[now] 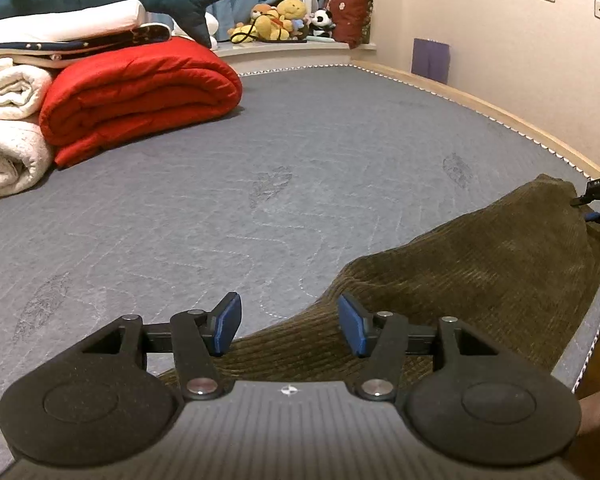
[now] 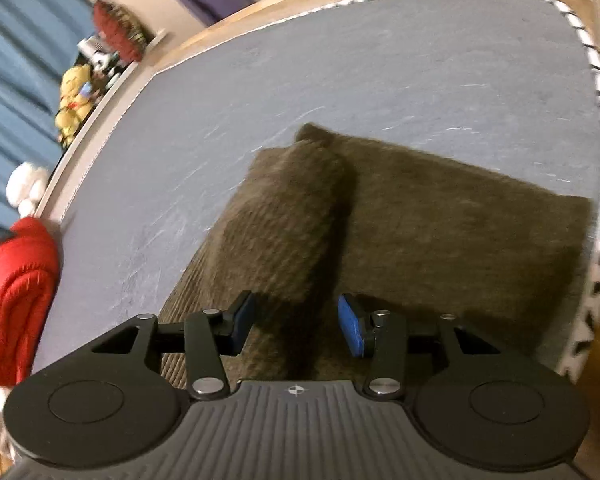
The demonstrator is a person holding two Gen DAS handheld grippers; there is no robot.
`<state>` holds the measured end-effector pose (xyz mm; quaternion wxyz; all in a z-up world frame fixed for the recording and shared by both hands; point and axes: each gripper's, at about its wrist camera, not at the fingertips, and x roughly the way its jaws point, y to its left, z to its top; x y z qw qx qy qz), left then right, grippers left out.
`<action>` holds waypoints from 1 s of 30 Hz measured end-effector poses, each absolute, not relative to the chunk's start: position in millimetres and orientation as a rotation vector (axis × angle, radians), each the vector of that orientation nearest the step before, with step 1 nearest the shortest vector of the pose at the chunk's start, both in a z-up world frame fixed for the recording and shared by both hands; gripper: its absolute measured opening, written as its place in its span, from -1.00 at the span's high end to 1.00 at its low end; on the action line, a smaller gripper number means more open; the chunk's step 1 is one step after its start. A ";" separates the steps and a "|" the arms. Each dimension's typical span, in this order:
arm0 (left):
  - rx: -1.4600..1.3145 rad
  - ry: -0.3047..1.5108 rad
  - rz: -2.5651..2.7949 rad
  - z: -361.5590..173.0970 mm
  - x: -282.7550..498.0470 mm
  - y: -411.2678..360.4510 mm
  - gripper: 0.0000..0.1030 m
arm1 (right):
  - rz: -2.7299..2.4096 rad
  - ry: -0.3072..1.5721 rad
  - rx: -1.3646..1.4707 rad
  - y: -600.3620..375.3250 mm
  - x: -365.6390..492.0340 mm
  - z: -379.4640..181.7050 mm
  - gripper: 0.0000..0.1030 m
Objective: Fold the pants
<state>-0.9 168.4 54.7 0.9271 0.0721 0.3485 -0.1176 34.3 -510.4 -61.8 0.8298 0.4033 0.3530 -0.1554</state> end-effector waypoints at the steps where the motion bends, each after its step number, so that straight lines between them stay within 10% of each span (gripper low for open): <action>1: 0.150 0.715 -0.236 53.3 -1.4 169.4 -0.16 | -0.332 0.749 0.845 -507.6 36.4 -60.4 0.15; 2: 0.148 0.716 -0.228 52.6 -0.8 170.9 -0.16 | -0.336 0.758 0.829 -506.3 37.4 -59.1 0.62; 5: 0.124 0.721 -0.215 53.9 -0.1 177.2 -0.16 | -0.414 0.775 0.727 -485.3 44.4 -45.0 0.72; 7: 0.124 0.722 -0.214 54.4 -0.8 180.6 -0.16 | -0.303 0.691 0.668 -466.0 48.7 -18.0 0.64; 11: 0.147 0.724 -0.217 53.9 -3.1 180.2 -0.16 | 0.001 0.458 0.559 -444.9 37.0 31.0 -0.59; 30: 0.196 0.716 -0.204 53.9 -6.5 174.2 -0.16 | -0.152 0.723 0.718 -437.6 101.1 -35.6 -0.33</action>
